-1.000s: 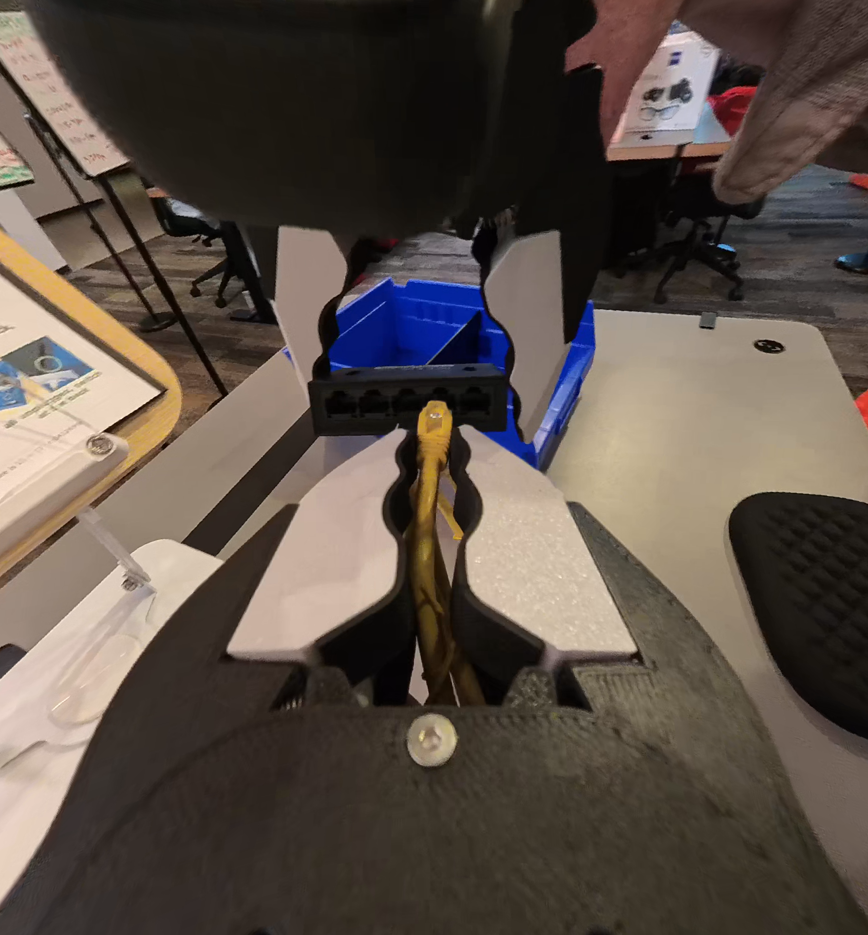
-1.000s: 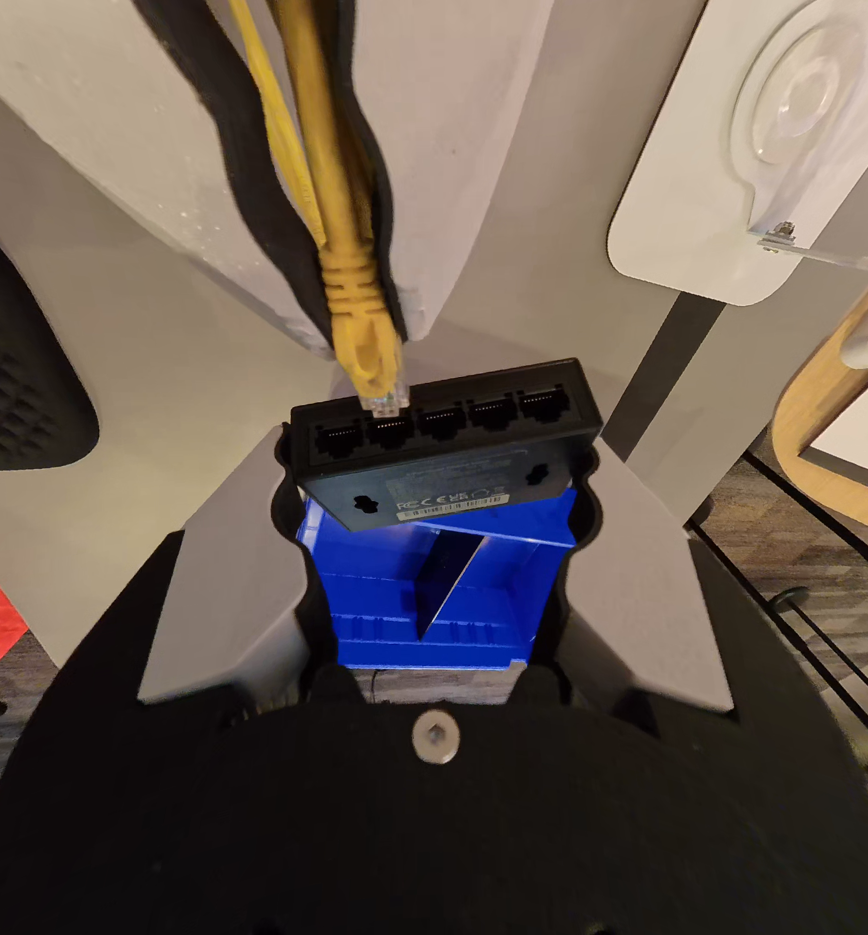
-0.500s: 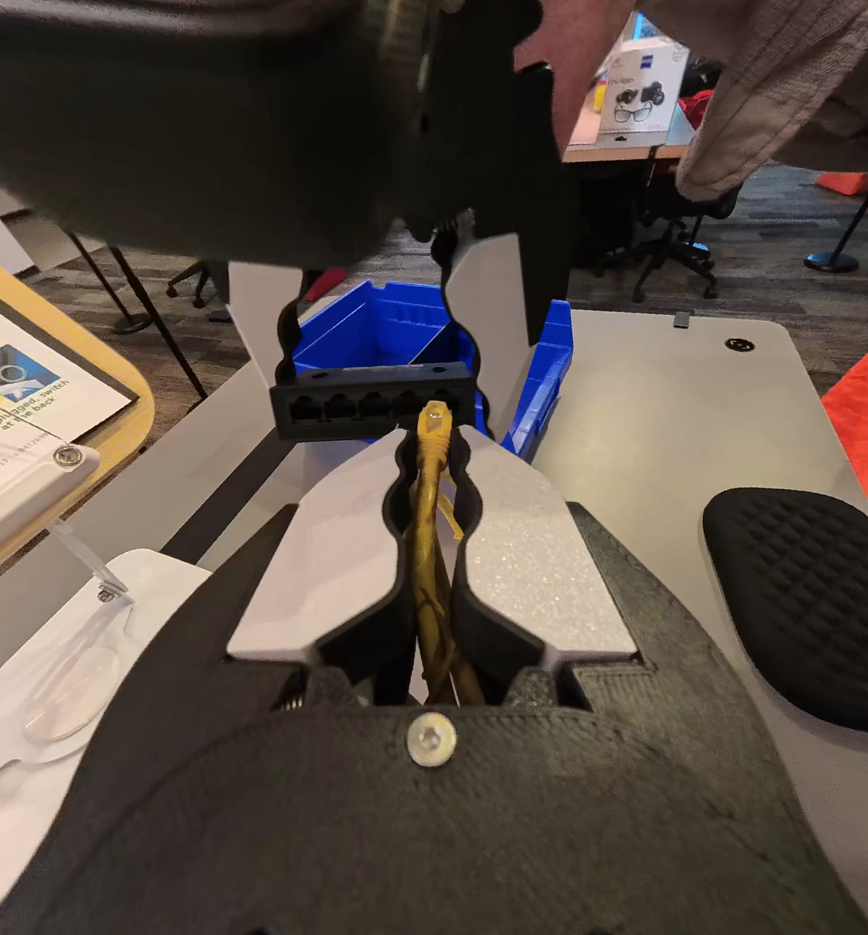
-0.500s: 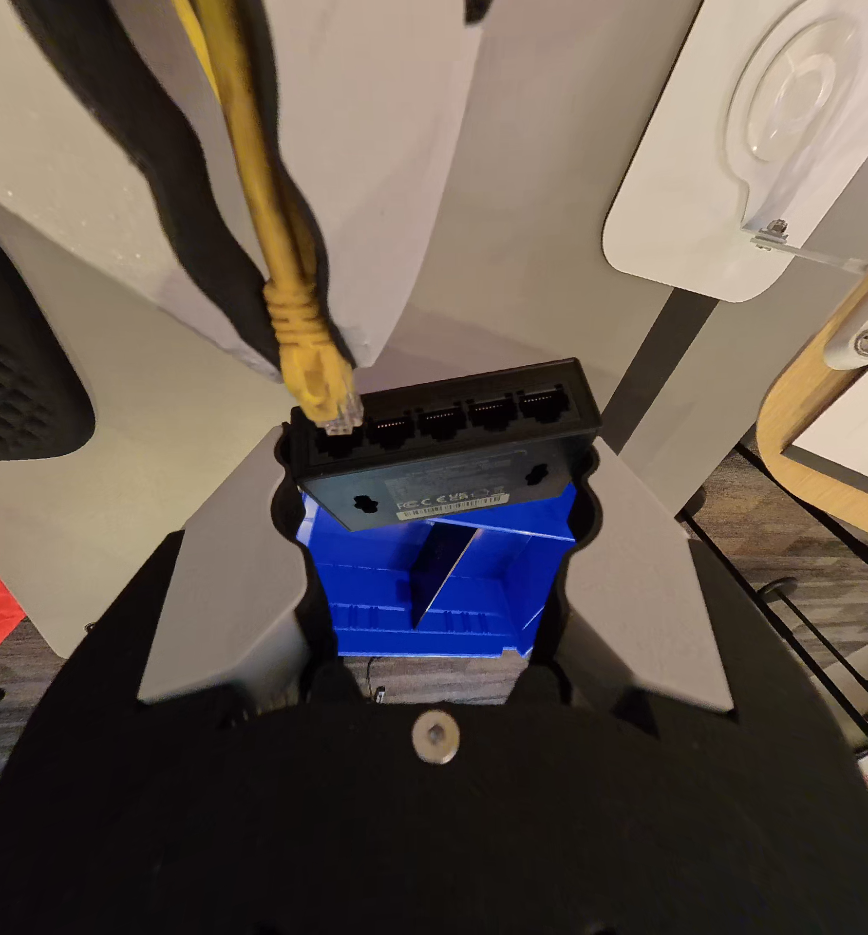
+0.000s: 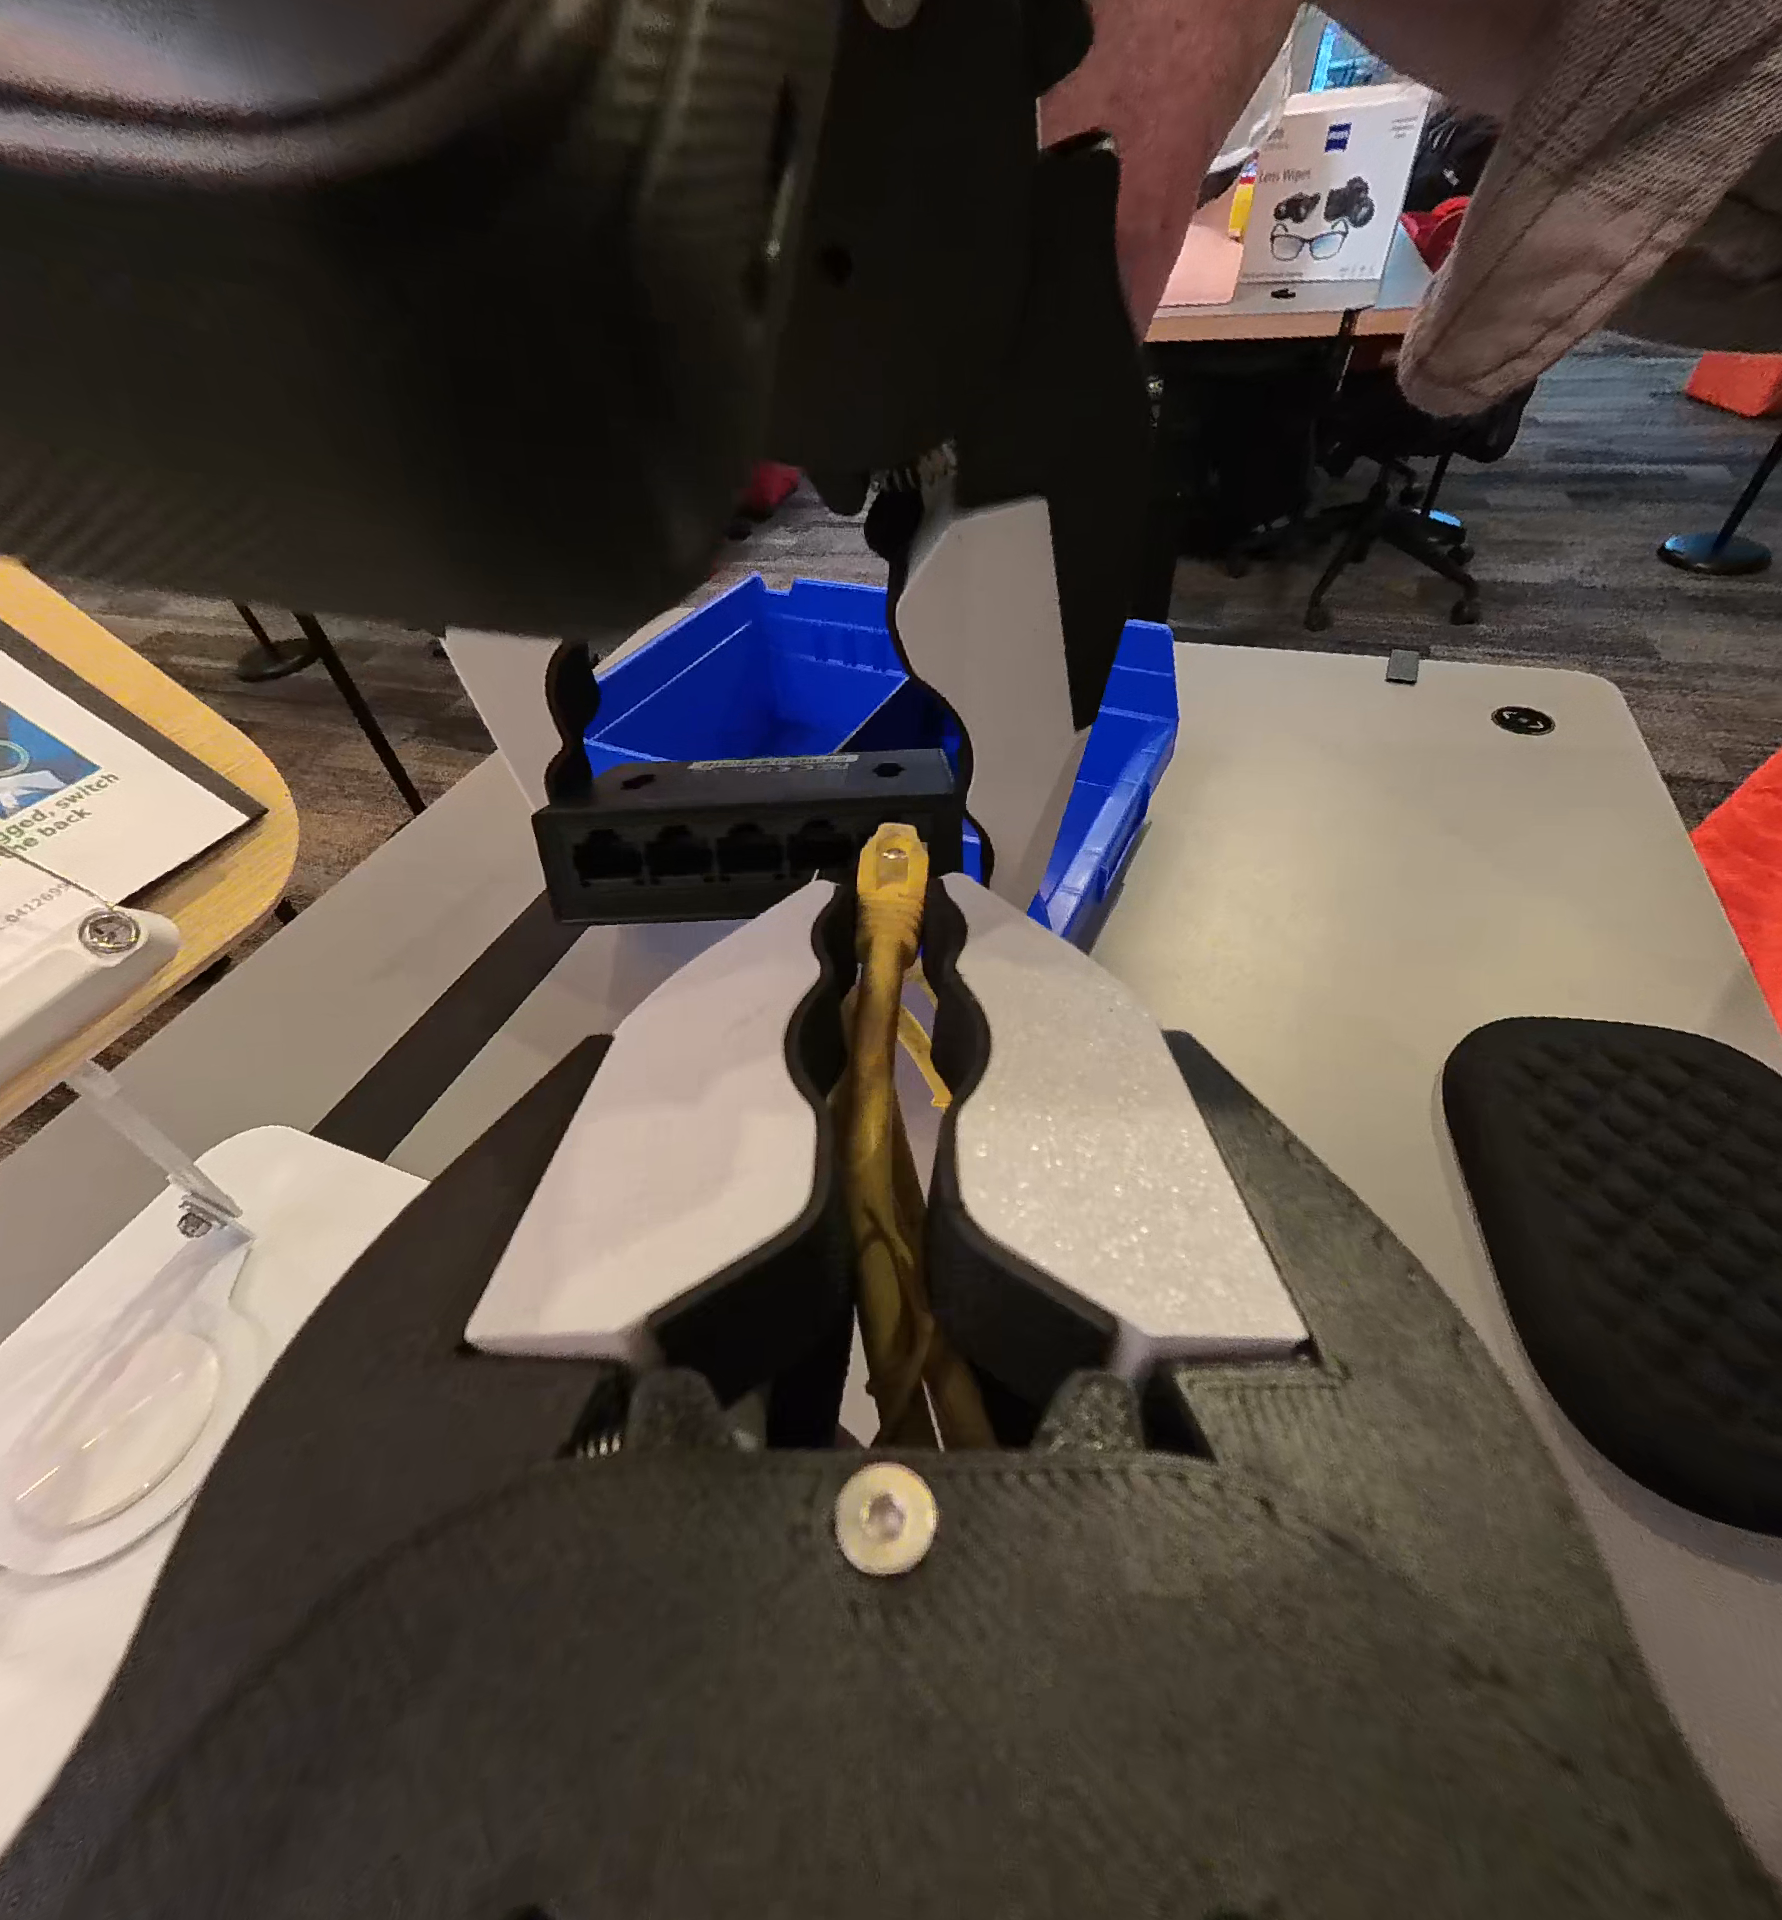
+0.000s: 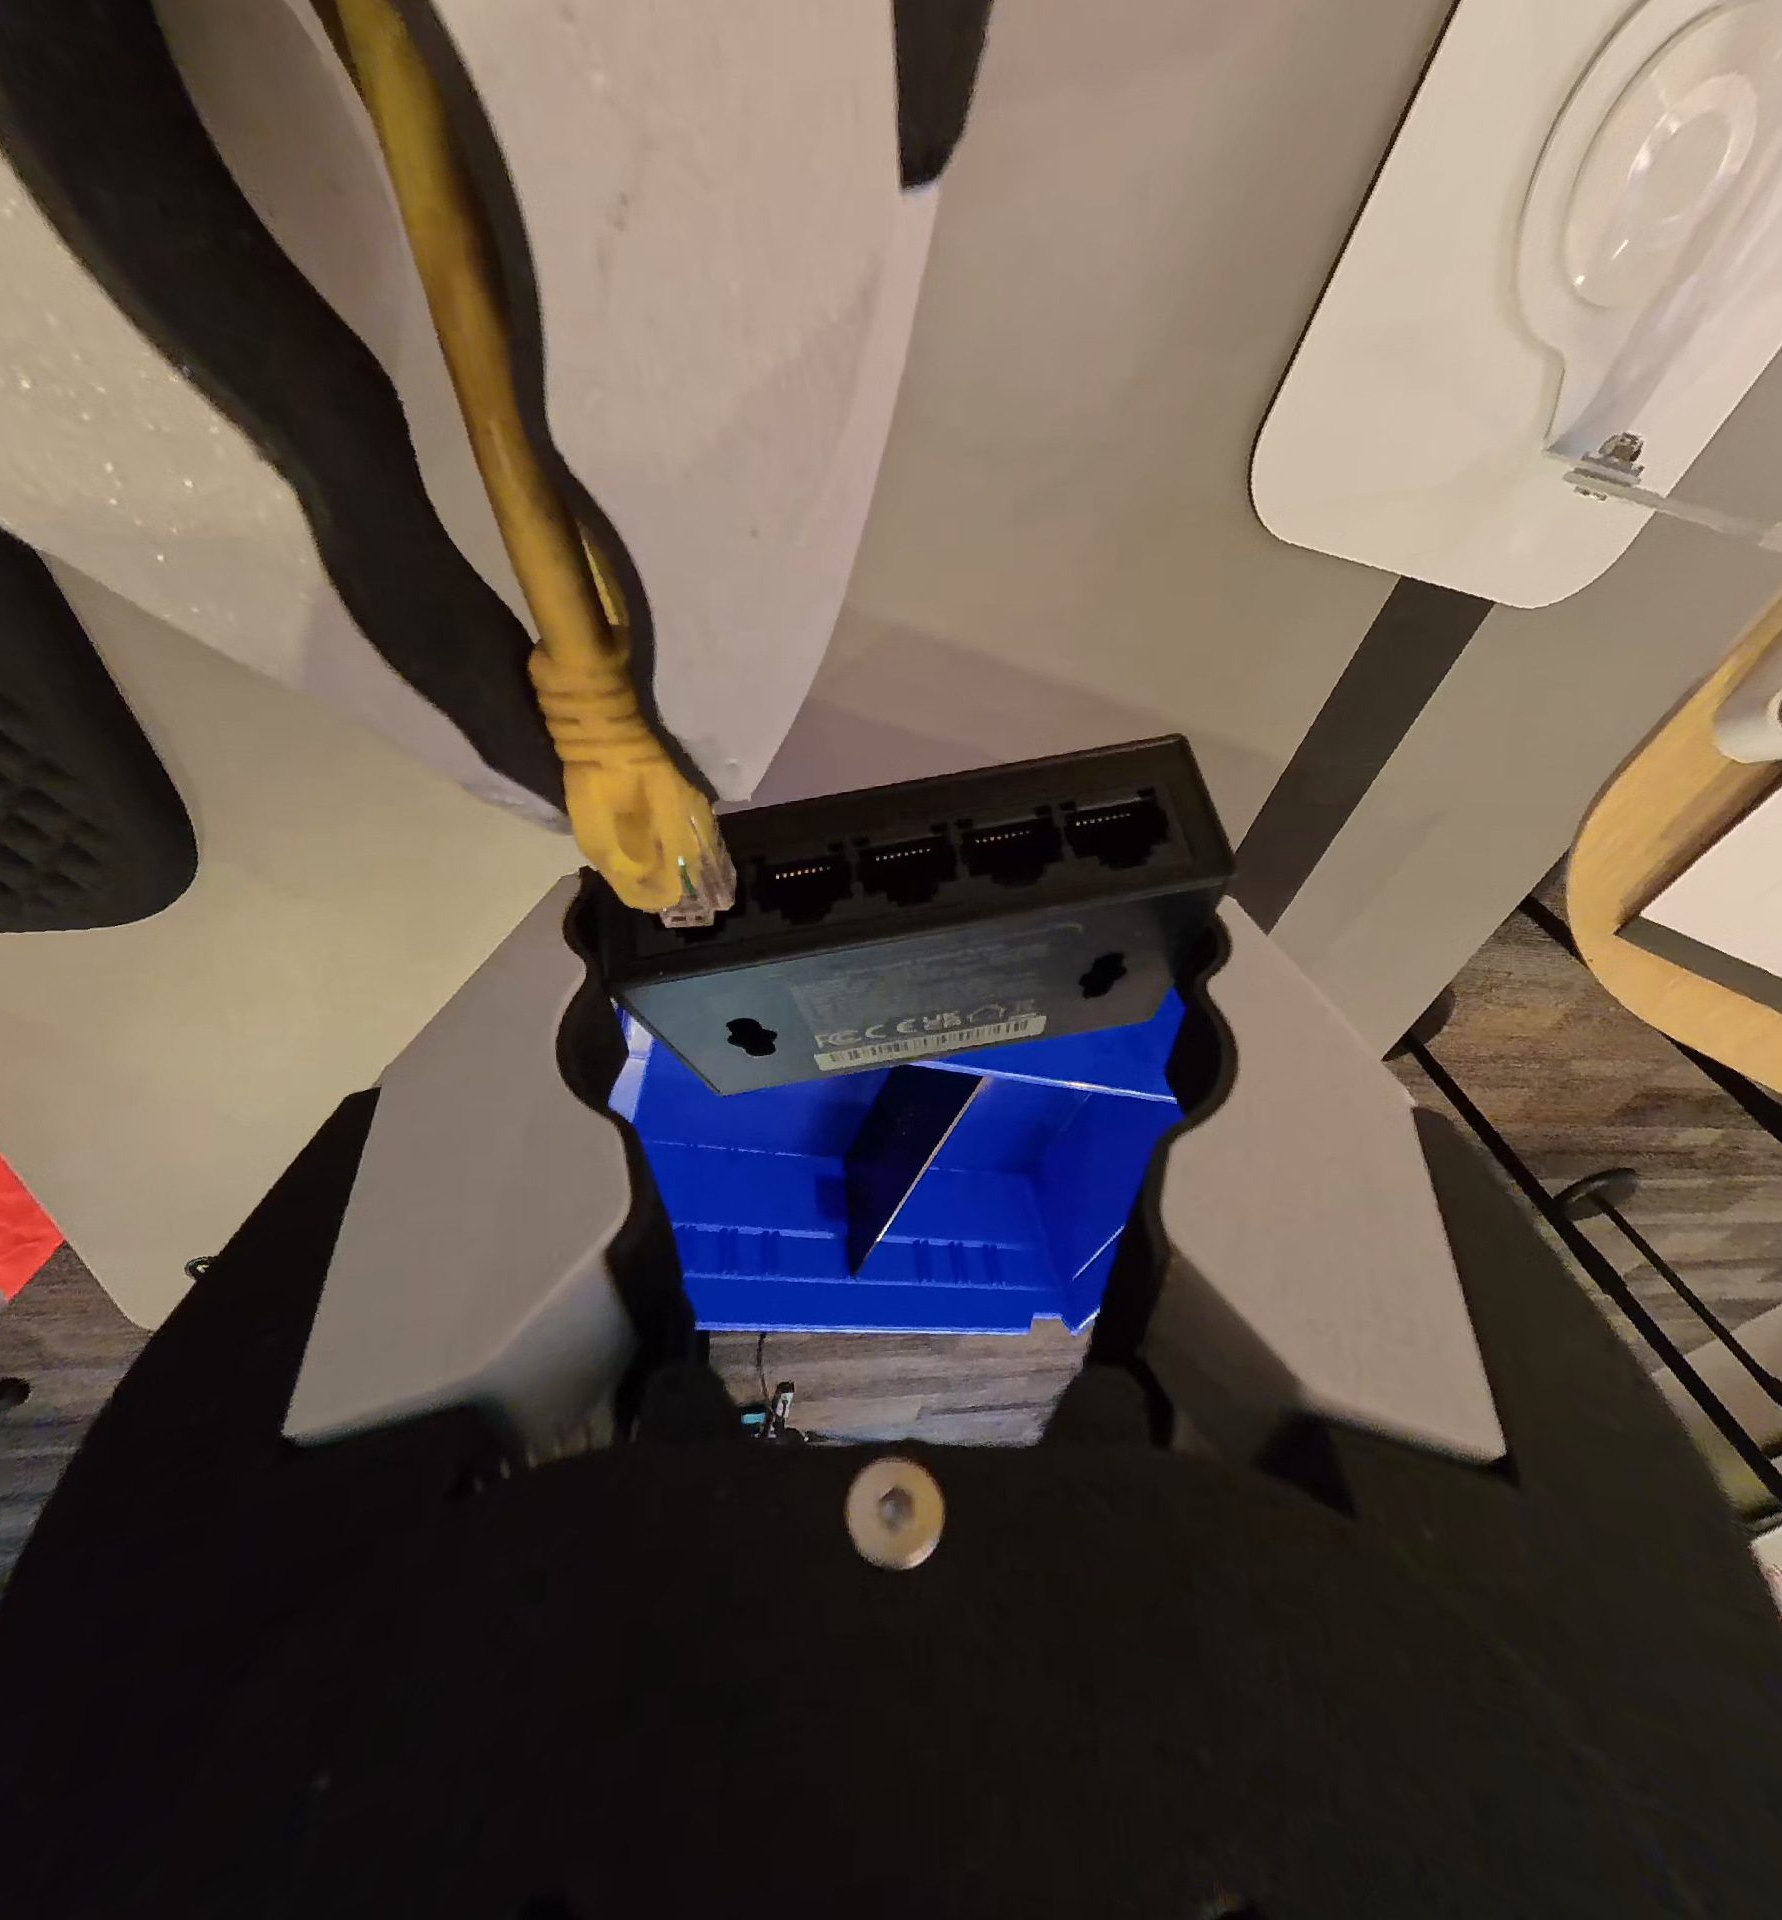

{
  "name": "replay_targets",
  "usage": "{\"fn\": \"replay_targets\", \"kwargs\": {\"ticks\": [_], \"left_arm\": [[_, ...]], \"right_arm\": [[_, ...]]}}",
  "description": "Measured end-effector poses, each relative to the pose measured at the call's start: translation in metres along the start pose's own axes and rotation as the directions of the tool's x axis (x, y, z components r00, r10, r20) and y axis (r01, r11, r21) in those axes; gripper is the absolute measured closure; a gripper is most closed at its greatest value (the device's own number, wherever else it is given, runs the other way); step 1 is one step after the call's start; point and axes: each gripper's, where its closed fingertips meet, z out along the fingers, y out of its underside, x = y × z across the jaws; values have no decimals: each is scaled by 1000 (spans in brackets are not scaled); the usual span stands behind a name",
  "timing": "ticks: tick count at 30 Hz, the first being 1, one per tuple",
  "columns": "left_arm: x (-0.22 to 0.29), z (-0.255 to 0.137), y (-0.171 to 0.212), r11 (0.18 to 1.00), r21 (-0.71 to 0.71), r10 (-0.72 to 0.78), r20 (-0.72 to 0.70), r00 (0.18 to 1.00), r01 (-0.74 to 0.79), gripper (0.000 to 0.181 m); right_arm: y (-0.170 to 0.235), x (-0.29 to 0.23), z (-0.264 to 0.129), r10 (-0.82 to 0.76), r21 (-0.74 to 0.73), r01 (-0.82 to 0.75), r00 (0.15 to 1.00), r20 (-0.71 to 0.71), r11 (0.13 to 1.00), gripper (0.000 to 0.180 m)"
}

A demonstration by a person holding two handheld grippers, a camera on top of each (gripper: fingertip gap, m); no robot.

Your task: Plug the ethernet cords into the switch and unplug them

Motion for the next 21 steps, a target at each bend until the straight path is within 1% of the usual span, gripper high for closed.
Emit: {"fn": "replay_targets", "kwargs": {"ticks": [8, 12, 21], "left_arm": [[-4, -2, -5, 998, 38, -48, 7, 999, 48, 168], [-5, -1, -5, 993, 56, -103, -7, 995, 103, 168], [-6, -2, -6, 993, 73, -92, 3, 996, 91, 168]], "right_arm": [[0, 4, -6, 13, -15, -13, 1000, -10, 1000, 73], [-4, 5, -8, 20, -16, -20, 1000, -16, 1000, 73], [-5, 6, -10, 21, -8, -21, 1000, -17, 1000, 73]]}}
